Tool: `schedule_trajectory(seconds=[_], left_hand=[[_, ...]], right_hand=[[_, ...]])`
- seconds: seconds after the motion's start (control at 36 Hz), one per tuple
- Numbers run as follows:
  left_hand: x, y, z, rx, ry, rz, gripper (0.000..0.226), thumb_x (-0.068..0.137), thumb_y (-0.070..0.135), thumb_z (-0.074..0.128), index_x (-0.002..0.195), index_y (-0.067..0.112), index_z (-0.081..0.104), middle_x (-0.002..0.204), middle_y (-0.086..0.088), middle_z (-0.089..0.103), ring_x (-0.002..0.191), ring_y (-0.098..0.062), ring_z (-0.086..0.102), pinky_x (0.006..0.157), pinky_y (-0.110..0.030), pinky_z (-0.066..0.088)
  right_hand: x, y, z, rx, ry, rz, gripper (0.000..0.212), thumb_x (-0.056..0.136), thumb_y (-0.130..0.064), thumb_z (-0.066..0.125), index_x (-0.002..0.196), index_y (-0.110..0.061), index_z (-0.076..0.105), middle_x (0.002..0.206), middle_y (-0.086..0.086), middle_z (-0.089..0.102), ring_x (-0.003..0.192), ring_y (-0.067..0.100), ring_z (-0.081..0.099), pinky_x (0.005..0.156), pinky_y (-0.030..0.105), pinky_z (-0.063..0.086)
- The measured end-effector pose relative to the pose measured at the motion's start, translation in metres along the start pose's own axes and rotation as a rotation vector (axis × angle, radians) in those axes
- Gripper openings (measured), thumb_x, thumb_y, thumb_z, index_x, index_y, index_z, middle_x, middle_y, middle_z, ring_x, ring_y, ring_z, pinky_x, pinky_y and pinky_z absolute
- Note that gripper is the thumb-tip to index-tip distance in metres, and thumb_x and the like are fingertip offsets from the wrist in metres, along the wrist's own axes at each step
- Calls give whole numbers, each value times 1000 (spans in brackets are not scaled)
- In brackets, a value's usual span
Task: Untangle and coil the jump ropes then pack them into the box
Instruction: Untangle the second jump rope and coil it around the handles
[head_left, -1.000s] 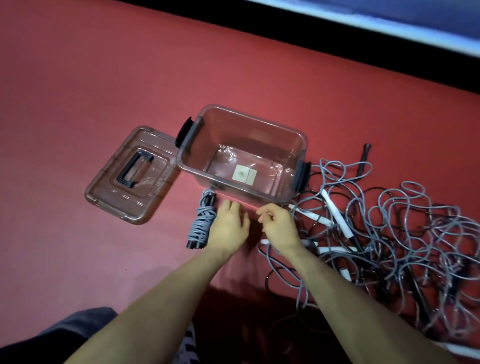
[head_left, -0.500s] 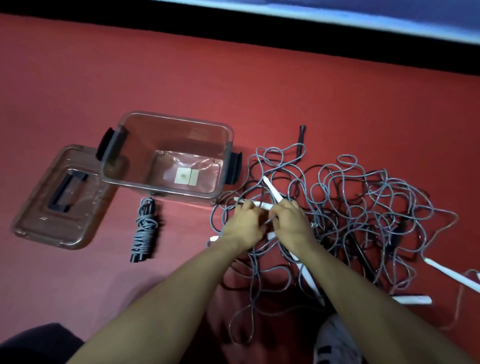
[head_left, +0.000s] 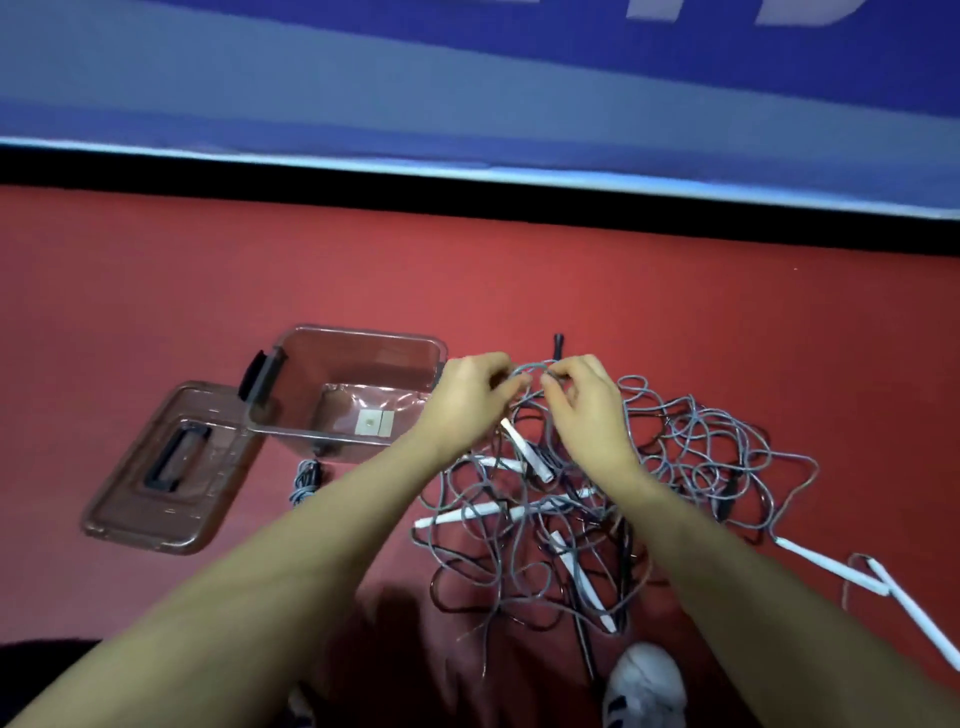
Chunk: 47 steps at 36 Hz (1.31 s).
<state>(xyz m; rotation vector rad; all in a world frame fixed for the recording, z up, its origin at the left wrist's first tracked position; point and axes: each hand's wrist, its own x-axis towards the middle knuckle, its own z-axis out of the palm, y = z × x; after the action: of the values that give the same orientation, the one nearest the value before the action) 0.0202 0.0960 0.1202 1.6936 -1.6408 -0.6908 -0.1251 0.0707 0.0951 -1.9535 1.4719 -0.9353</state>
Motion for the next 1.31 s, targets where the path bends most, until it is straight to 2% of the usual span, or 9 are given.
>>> schedule_trajectory(seconds=[0.25, 0.47, 0.64, 0.72, 0.83, 1.0, 1.08, 1.19, 1.31], left_hand=[[1, 98, -71, -214, 171, 170, 17, 90, 18, 63, 77, 8, 68, 60, -8, 66, 53, -15, 63, 63, -28, 52], [-1, 166, -114, -361, 255, 276, 22, 91, 18, 63, 78, 1, 68, 61, -10, 64, 52, -16, 60, 63, -29, 52], [2, 170, -117, -470, 158, 211, 33, 91, 21, 62, 123, 16, 56, 99, -2, 60, 80, -17, 66, 76, -28, 51], [2, 152, -105, -329, 92, 113, 27, 89, 5, 55, 115, 7, 61, 99, -3, 58, 84, -17, 59, 80, -27, 46], [-8, 121, -85, -153, -200, 52, 17, 86, 11, 63, 102, 12, 67, 92, 0, 63, 59, 5, 46, 56, -12, 37], [-5, 101, -72, -229, -50, 35, 26, 89, 15, 63, 64, 13, 59, 56, -1, 60, 47, -9, 55, 56, -22, 47], [6, 93, -77, -306, 62, -14, 25, 91, 14, 61, 66, 15, 61, 54, -2, 62, 50, -13, 58, 67, -29, 52], [16, 88, -89, -342, 133, 1, 21, 91, 14, 60, 73, 6, 66, 57, -5, 64, 54, -17, 60, 70, -37, 56], [16, 93, -95, -271, 155, 39, 23, 89, 18, 62, 74, 2, 67, 56, -3, 65, 51, -13, 59, 65, -29, 53]], right_hand=[[11, -70, -57, 164, -176, 68, 13, 89, -9, 58, 98, -12, 68, 74, -4, 55, 63, 5, 46, 61, 22, 36], [13, -122, -104, 366, -214, 10, 19, 84, 5, 63, 80, -13, 58, 65, 6, 57, 40, 9, 50, 47, 23, 45], [22, -135, -111, 624, -53, 48, 23, 87, 13, 54, 76, -7, 53, 59, 12, 51, 39, 6, 50, 44, 19, 46], [25, -137, -112, 738, 7, 44, 24, 88, 13, 52, 75, -6, 56, 57, 10, 52, 43, 5, 53, 44, 17, 47], [27, -135, -110, 896, 48, 77, 19, 88, 9, 55, 75, -4, 61, 54, 5, 57, 46, 10, 56, 47, 20, 50], [30, -132, -95, 1177, 43, 134, 16, 88, 9, 55, 78, -3, 61, 60, 3, 61, 52, 10, 58, 51, 20, 49], [36, -118, -86, 958, 5, 161, 8, 88, 0, 59, 89, -7, 63, 74, 5, 60, 55, 7, 54, 52, 20, 44], [34, -98, -77, 279, -348, 127, 32, 88, -13, 65, 119, -15, 60, 98, 2, 59, 79, 5, 55, 64, 12, 43], [29, -103, -66, 193, -466, 53, 17, 87, -18, 66, 103, -19, 65, 91, 3, 60, 66, 9, 51, 57, 22, 41]])
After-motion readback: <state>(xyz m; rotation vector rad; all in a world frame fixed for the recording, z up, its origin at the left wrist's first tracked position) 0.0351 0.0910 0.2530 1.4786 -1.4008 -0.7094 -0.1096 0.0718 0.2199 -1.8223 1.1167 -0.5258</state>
